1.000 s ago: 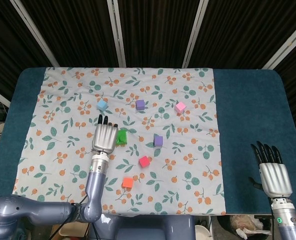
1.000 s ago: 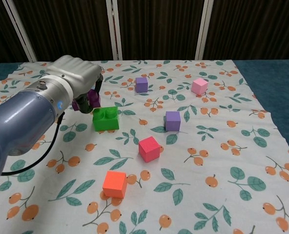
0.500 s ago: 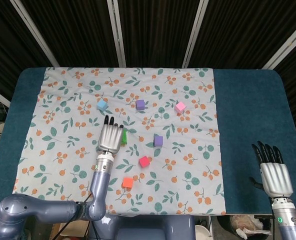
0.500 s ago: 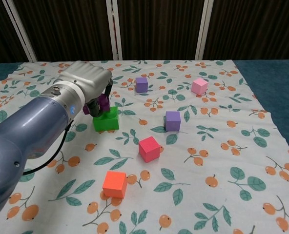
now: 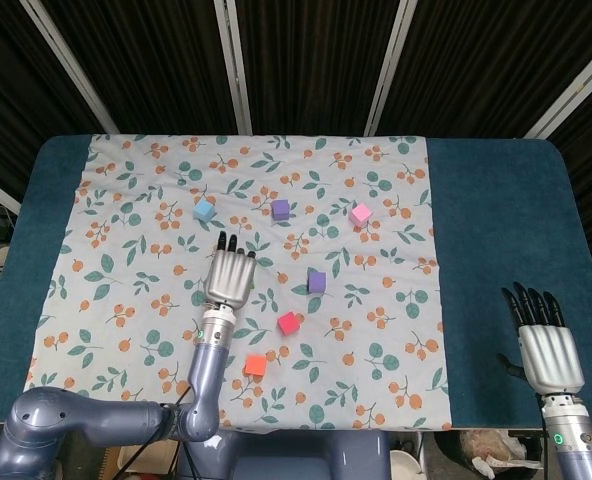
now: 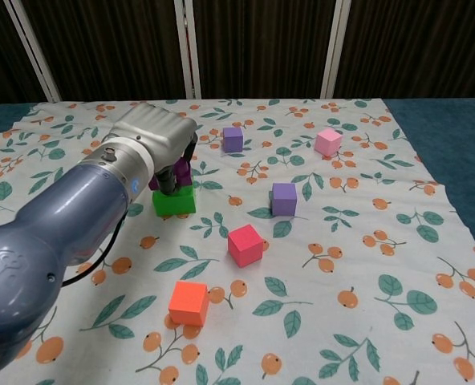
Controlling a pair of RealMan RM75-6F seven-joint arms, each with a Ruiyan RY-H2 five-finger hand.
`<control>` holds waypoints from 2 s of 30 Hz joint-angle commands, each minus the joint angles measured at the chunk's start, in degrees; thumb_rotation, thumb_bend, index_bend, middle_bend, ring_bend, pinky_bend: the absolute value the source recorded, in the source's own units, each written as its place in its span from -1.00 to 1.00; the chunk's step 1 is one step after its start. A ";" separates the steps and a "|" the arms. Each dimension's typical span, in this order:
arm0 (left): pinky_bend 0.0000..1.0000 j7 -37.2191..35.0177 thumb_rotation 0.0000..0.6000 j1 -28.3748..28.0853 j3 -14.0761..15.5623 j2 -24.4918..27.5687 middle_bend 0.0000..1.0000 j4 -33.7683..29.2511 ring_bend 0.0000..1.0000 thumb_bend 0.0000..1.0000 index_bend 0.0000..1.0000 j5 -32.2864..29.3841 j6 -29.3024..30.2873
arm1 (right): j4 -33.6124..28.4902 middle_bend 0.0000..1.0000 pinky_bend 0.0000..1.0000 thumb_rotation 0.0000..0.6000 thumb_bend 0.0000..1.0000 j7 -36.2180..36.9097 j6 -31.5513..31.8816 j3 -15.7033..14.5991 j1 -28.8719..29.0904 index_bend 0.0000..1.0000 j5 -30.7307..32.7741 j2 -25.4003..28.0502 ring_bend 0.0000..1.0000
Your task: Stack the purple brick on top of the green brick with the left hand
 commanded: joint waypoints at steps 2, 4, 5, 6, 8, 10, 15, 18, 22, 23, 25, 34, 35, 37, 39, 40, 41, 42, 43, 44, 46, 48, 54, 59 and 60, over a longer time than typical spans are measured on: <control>-0.74 0.25 1.00 -0.11 0.15 -0.32 0.01 0.65 -0.68 -0.23 -0.12 -0.21 0.05 | 0.01 -1.00 -1.00 1.00 -0.62 0.21 0.09 -0.02 -0.02 -1.00 -0.09 0.10 -1.00; -0.74 0.10 1.00 -0.11 0.21 -0.46 0.01 1.00 -0.68 -0.23 -0.12 -0.21 -0.03 | 0.03 -1.00 -1.00 1.00 -0.62 0.32 0.09 -0.04 -0.03 -1.00 -0.13 0.12 -1.00; -0.74 0.10 1.00 -0.10 0.31 -0.59 0.01 1.30 -0.68 -0.23 -0.12 -0.23 -0.04 | 0.03 -1.00 -1.00 1.00 -0.62 0.32 0.10 -0.06 -0.03 -1.00 -0.14 0.12 -1.00; -0.74 0.08 1.00 -0.09 0.38 -0.67 0.00 1.48 -0.68 -0.23 -0.12 -0.25 -0.13 | 0.01 -1.00 -1.00 1.00 -0.62 0.27 0.08 -0.05 0.00 -1.00 -0.16 0.12 -1.00; -0.74 -0.19 1.00 -0.08 0.51 -0.86 0.00 1.91 -0.68 -0.23 -0.12 -0.20 -0.43 | -0.07 -1.00 -1.00 1.00 -0.62 0.20 0.01 -0.07 0.03 -1.00 -0.12 0.12 -1.00; -0.74 -0.39 1.00 -0.06 0.68 -1.07 0.00 2.36 -0.68 -0.23 -0.12 -0.19 -0.70 | -0.11 -1.00 -1.00 1.00 -0.62 0.07 -0.03 -0.08 0.04 -1.00 -0.04 0.12 -1.00; -0.74 -0.90 1.00 0.01 0.91 -1.54 0.00 3.38 -0.68 -0.23 -0.12 -0.15 -1.25 | -0.10 -1.00 -1.00 1.00 -0.62 0.01 -0.09 -0.08 0.04 -1.00 0.10 0.11 -1.00; -0.74 -1.22 1.00 0.07 1.05 -1.78 -0.01 3.96 -0.68 -0.23 -0.13 -0.14 -1.65 | -0.03 -1.00 -1.00 1.00 -0.62 0.03 -0.08 -0.06 0.01 -1.00 0.21 0.18 -1.00; -0.74 -1.60 1.00 0.20 1.31 -2.11 -0.02 4.95 -0.68 -0.23 -0.14 -0.10 -2.10 | -0.10 -1.00 -1.00 1.00 -0.62 -0.16 -0.31 -0.05 0.17 -1.00 0.27 0.08 -1.00; -0.74 -1.71 1.00 0.25 1.36 -2.18 -0.03 5.21 -0.68 -0.23 -0.14 -0.09 -2.19 | -0.05 -1.00 -1.00 1.00 -0.62 -0.18 -0.29 -0.10 0.13 -1.00 0.27 0.03 -1.00; -0.74 -2.08 1.00 0.42 1.54 -2.37 -0.03 5.83 -0.68 -0.23 -0.15 0.06 -2.35 | 0.05 -1.00 -1.00 1.00 -0.62 -0.12 -0.28 -0.10 0.12 -1.00 0.30 -0.06 -1.00; -0.74 -3.77 1.00 1.53 1.99 -2.47 -0.04 7.49 -0.68 -0.23 -0.16 0.55 -3.17 | 0.10 -1.00 -1.00 1.00 -0.62 -0.49 -0.21 -0.13 0.12 -1.00 0.37 -0.21 -1.00; -0.74 -3.84 1.00 1.80 2.19 -2.43 -0.04 7.84 -0.68 -0.23 -0.16 0.43 -3.34 | 0.02 -1.00 -1.00 1.00 -0.62 -0.52 -0.24 -0.15 0.14 -1.00 0.35 -0.19 -1.00; -0.74 -3.92 1.00 2.00 2.40 -2.43 -0.05 8.17 -0.68 -0.23 -0.16 0.52 -3.47 | -0.04 -1.00 -1.00 1.00 -0.62 -0.67 -0.24 -0.13 0.18 -1.00 0.36 -0.18 -1.00; -0.74 -4.03 1.00 2.08 2.42 -2.43 -0.06 8.20 -0.68 -0.23 -0.17 0.67 -3.61 | -0.18 -1.00 -1.00 1.00 -0.62 -0.66 -0.26 -0.08 0.22 -1.00 0.40 -0.16 -1.00; -0.74 -4.06 1.00 2.09 2.42 -2.42 -0.06 8.18 -0.68 -0.23 -0.18 0.76 -3.63 | -0.24 -1.00 -1.00 1.00 -0.62 -0.66 -0.29 -0.07 0.23 -1.00 0.42 -0.13 -1.00; -0.74 -4.03 1.00 2.08 2.39 -2.39 -0.07 8.10 -0.69 -0.23 -0.19 0.89 -3.61 | -0.24 -1.00 -1.00 1.00 -0.62 -0.68 -0.34 -0.11 0.23 -1.00 0.43 -0.13 -1.00; -0.74 -3.87 1.00 2.06 2.34 -2.32 -0.10 7.87 -0.71 -0.23 -0.22 1.00 -3.59 | -0.20 -1.00 -1.00 1.00 -0.62 -0.67 -0.26 -0.16 0.19 -1.00 0.35 -0.14 -1.00; -0.74 -3.70 1.00 2.03 2.27 -2.21 -0.14 7.55 -0.73 -0.23 -0.25 1.02 -3.59 | -0.14 -1.00 -1.00 1.00 -0.62 -0.64 -0.24 -0.17 0.18 -1.00 0.32 -0.16 -1.00; -0.75 -3.53 1.00 1.99 2.16 -2.06 -0.23 7.11 -0.77 -0.24 -0.32 1.01 -3.61 | -0.09 -1.00 -1.00 1.00 -0.62 -0.60 -0.25 -0.19 0.18 -1.00 0.30 -0.17 -1.00; -0.79 -3.16 1.00 1.90 1.95 -1.51 -0.44 5.85 -0.87 -0.26 -0.48 1.12 -3.63 | 0.05 -1.00 -1.00 1.00 -0.62 -0.50 -0.31 -0.21 0.21 -1.00 0.30 -0.23 -1.00; -0.90 -2.91 1.00 1.81 1.88 -0.90 -0.73 4.66 -0.98 -0.30 -0.66 1.40 -3.63 | -0.04 -1.00 -1.00 1.00 -0.62 -0.62 -0.32 -0.16 0.24 -1.00 0.36 -0.21 -1.00; -1.00 -3.07 1.00 1.56 1.95 0.66 -1.00 2.10 -1.00 -0.33 -0.92 2.97 -3.55 | -0.13 -1.00 -1.00 1.00 -0.62 -0.81 -0.45 -0.21 0.29 -1.00 0.44 -0.21 -1.00; -1.00 -3.09 1.00 1.61 1.67 3.05 -1.00 -1.92 -1.00 -0.33 -0.93 4.21 -2.85 | -0.12 -1.00 -1.00 1.00 -0.62 -0.92 -0.52 -0.22 0.36 -1.00 0.43 -0.25 -1.00; -1.00 -2.76 1.00 1.68 1.66 3.87 -1.00 -3.31 -1.00 -0.33 -0.93 4.42 -2.49 | -0.17 -1.00 -1.00 1.00 -0.62 -0.89 -0.49 -0.18 0.36 -1.00 0.45 -0.17 -1.00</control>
